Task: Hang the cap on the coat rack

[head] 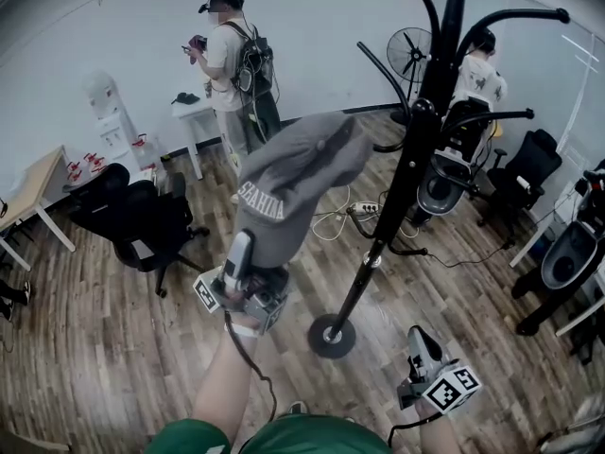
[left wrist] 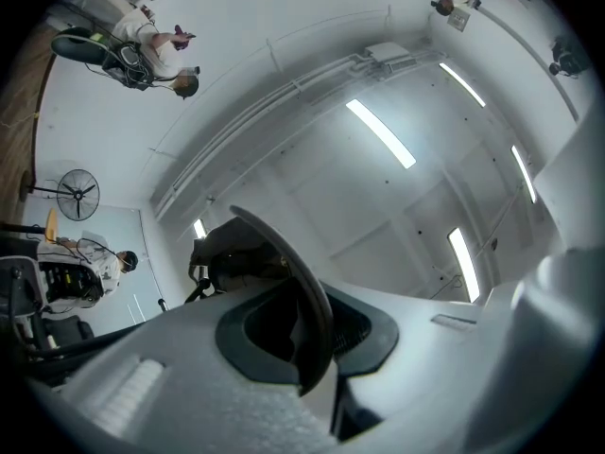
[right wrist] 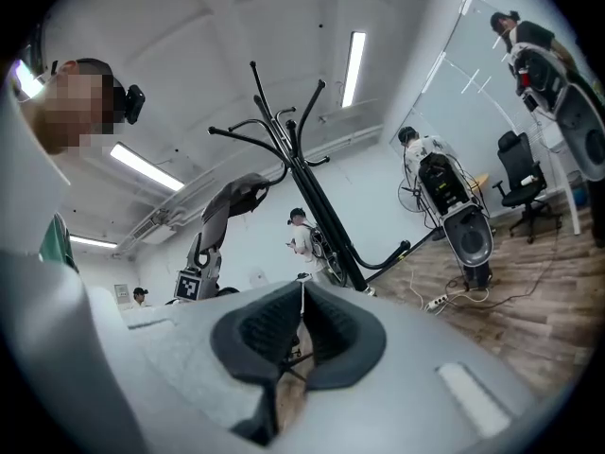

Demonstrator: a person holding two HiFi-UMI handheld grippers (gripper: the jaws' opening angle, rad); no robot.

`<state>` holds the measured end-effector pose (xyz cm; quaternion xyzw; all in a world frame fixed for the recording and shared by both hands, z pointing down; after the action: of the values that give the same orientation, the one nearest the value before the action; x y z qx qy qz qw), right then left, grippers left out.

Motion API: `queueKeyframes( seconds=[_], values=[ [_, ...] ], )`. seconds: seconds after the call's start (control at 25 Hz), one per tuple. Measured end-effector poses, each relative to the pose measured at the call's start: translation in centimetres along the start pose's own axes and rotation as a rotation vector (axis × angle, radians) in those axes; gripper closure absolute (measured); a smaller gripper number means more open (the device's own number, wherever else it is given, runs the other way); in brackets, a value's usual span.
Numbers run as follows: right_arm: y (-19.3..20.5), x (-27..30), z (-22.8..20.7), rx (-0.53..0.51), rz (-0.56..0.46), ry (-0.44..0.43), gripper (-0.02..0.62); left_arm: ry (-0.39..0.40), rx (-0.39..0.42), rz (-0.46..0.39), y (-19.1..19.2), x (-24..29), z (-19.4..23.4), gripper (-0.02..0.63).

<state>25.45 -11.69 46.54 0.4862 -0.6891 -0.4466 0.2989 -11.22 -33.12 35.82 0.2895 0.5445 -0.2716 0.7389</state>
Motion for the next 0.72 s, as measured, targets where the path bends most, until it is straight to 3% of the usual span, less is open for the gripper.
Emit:
queueKeyframes(
  seconds=[0.2,0.52,0.72],
  values=[
    [0.3,0.8,-0.3,0.015,0.013,-0.023,0.586,-0.065,-0.02,0.001,0.8,-2.6,0.9,0.563],
    [0.6,0.7,-1.3,0.03,0.042,-0.026,0.586,-0.239,-0.054,-0.041,1.5,-8.0,4.9,0.563],
    [0.8,0.5,-1.7,0.026,0.054,-0.012,0.586,-0.292,-0.099,-0.041,2.3,-9.8,7.4,0.551]
  ],
)
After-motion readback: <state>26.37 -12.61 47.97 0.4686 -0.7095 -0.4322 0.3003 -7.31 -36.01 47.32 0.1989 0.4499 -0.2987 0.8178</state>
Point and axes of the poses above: the fingertips, and each gripper's own axes: x forward along the fingers, z to its left, y out of its underside, the point moved 9 cm from there along -x, backward along the fingers, and after that the axes turned 3 degrees about -x, right-handed, at the moved point
